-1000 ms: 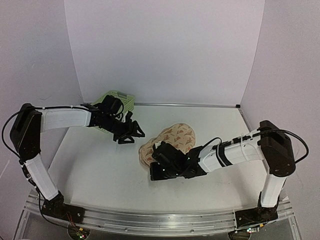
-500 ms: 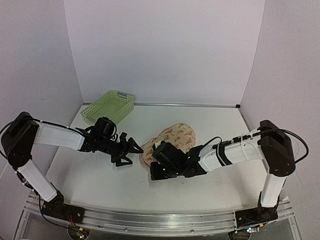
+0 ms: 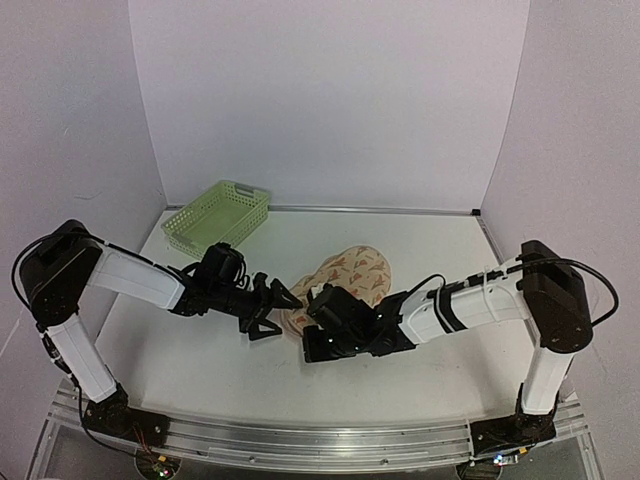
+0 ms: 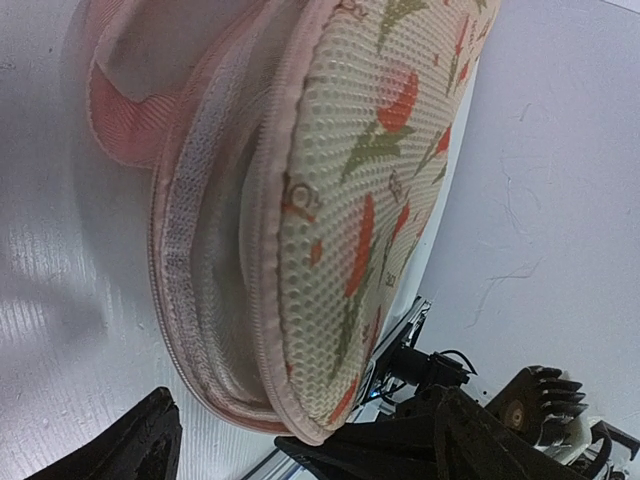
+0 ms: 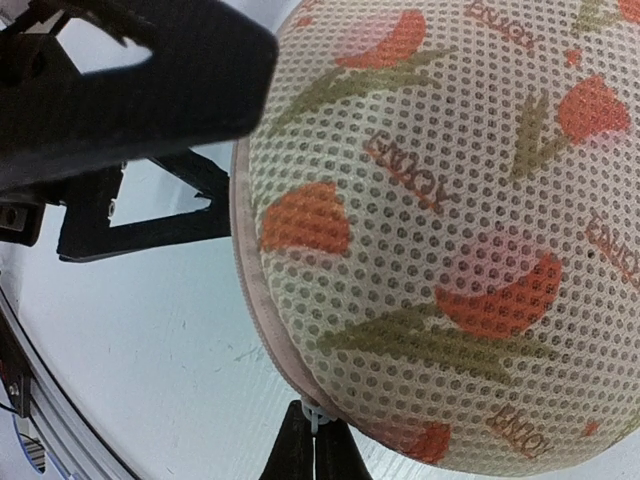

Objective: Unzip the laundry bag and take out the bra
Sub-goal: Hold the laundry bag at the center of the board, then unzip the zipper of the laundry bag, then adjust the laundry bag at the center of the board.

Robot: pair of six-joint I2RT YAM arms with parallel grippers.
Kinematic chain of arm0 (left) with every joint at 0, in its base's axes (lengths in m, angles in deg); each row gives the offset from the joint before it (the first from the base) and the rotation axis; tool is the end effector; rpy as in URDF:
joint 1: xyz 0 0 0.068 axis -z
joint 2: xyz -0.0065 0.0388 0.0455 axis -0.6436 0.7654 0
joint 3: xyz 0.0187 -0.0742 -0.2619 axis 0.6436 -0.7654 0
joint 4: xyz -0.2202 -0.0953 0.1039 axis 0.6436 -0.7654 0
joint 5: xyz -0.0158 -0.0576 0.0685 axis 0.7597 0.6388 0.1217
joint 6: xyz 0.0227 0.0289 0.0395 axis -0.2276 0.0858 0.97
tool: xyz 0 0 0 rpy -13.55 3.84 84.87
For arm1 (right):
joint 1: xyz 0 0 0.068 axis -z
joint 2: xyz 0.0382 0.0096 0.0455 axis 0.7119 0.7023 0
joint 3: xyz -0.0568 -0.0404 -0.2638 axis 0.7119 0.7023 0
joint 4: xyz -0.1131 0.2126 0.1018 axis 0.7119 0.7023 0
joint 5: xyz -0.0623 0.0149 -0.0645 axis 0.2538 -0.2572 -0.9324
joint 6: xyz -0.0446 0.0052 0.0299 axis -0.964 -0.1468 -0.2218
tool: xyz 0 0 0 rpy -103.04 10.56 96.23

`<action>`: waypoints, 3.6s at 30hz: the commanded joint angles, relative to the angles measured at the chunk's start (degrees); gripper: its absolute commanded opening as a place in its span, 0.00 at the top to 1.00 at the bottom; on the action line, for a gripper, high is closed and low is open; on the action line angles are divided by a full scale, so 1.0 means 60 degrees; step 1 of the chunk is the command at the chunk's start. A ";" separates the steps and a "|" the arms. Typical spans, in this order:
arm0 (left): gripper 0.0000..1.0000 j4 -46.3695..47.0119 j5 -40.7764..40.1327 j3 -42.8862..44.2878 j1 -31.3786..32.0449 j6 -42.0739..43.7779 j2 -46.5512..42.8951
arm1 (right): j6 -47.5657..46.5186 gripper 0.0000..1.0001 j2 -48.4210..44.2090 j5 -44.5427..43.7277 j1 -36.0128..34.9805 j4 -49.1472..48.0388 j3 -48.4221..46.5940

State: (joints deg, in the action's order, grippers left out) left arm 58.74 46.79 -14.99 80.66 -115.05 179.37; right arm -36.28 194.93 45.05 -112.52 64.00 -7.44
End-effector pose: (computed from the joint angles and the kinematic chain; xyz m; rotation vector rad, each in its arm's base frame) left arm 0.2359 -0.2290 0.1536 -0.2687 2.6861 -1.5280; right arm 0.1533 0.3522 0.1504 -0.3822 2.5527 0.6980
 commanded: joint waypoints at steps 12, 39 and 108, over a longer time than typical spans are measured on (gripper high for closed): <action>0.15 0.1825 0.0278 -0.0228 0.0191 -0.0951 0.0977 | -0.0176 1.00 -0.0868 -0.0127 0.0055 -0.0294 0.0203; 1.00 0.2991 0.0388 -0.0276 0.0206 -0.1517 0.1174 | -0.0030 1.00 -0.1533 -0.0029 0.0042 -0.0437 0.1154; 0.89 0.1955 -0.2997 -0.1694 0.2421 -0.2127 -0.1246 | 0.0122 0.14 -0.4865 -0.1513 0.1889 0.1564 0.2172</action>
State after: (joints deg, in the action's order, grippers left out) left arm 68.31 33.07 -26.08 93.29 -125.17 173.97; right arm -37.81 163.65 38.71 -101.64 73.38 8.86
